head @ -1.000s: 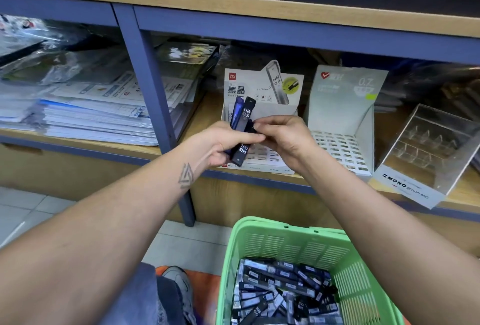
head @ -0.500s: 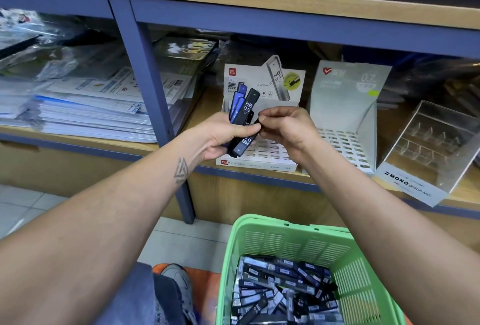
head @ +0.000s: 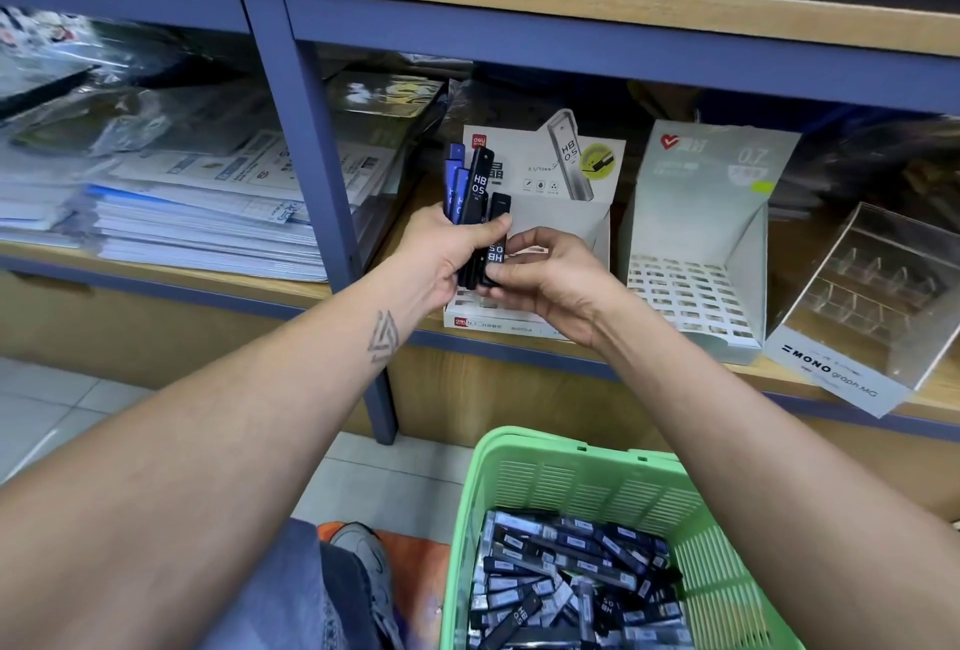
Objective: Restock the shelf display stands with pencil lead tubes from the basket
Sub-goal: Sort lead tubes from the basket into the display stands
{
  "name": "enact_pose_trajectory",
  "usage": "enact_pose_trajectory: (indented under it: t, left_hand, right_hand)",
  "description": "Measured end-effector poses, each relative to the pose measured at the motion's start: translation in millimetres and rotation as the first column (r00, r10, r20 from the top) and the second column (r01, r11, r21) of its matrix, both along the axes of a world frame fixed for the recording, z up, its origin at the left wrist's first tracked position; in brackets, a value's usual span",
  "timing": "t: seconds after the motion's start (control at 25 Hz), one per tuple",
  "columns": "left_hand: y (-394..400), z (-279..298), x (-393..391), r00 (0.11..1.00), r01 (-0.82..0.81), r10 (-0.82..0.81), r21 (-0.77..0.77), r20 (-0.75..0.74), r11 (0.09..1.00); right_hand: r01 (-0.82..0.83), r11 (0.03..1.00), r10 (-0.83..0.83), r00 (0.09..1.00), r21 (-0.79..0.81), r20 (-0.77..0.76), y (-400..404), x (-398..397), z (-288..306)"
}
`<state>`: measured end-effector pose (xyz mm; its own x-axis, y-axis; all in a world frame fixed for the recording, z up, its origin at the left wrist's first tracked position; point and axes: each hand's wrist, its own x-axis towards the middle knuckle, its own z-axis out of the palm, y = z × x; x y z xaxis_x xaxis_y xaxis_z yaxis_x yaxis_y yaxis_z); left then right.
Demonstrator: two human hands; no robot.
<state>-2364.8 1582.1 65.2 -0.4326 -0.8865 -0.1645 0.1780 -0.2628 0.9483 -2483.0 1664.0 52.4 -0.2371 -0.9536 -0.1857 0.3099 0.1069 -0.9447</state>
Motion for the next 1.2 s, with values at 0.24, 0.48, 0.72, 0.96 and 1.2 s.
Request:
enact_pose_trajectory:
  t: [0.24,0.48,0.72,0.96,1.2]
  left_hand:
    - [-16.0,1.2,13.0,0.952,-0.231,0.225,0.004,0.209,0.973]
    - [-23.3,-12.5,12.2,0.839,-0.224,0.278,-0.169,0.467,0.960]
    - [-24.5,-21.1,10.5,0.674,-0.089,0.316,-0.351,0.668,0.932]
    - [-25.5,-19.1,10.7,0.603,-0.001,0.316,-0.396,0.732,0.918]
    - [-15.3,-18.2,12.4,0.616,-0.014,0.264,-0.324,0.743,0.946]
  right_hand:
    - [0.331,0.938,-0.335,0.800,-0.099,-0.498,-8.8,-19.8,0.7]
    - [0.331,0.899,-0.431,0.556,-0.286,-0.711,-20.4,-25.8,5.9]
    - [0.291,0.859,-0.499,0.291,-0.421,-0.816,-28.9,-35.3,-1.1]
    - [0.243,0.866,-0.483,0.183,-0.437,-0.856,-35.1,-34.6,-3.6]
    - [0.190,0.902,-0.421,0.193,-0.387,-0.886,-33.0,-27.7,0.2]
